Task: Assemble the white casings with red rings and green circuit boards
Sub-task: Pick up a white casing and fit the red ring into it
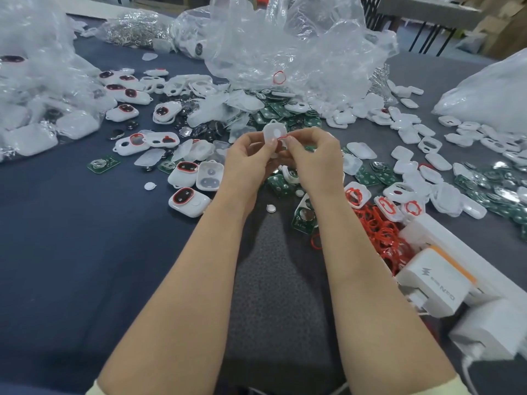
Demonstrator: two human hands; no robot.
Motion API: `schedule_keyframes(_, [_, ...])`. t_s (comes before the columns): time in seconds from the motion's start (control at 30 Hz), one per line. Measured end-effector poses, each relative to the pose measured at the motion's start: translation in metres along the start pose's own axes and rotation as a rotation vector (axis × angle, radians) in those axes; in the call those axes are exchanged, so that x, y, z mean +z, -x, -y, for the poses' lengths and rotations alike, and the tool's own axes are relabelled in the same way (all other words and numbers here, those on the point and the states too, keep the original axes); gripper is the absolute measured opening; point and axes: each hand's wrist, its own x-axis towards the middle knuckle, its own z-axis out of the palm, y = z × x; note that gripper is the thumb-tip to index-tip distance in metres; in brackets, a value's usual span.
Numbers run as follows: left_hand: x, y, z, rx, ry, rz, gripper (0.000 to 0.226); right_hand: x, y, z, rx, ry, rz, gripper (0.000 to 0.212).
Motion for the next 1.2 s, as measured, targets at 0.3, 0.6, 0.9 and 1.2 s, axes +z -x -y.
schedule_keyframes(0.3, [0.004, 0.0024, -0.0036, -0.041, 0.072, -0.012, 0.006, 0.0008, 0.0037, 0.0009, -0.129, 0.15, -0.074, 0.007])
schedule_keyframes(0.6, [0.0022, -0.001, -0.0017, -0.046, 0.033, -0.055, 0.012, -0.0006, 0.0034, 0.0009, -0.18, 0.2, -0.066, 0.008])
schedule_keyframes(0.9, [0.0031, 0.0016, 0.0007, 0.022, -0.105, -0.08, 0.02, 0.001, 0.0014, -0.0029, -0.244, 0.28, -0.07, 0.008])
schedule_keyframes(1.2, [0.0005, 0.0033, 0.0006, 0.094, -0.235, -0.04, 0.009, 0.0031, 0.0011, -0.0058, -0.245, 0.335, -0.075, 0.009])
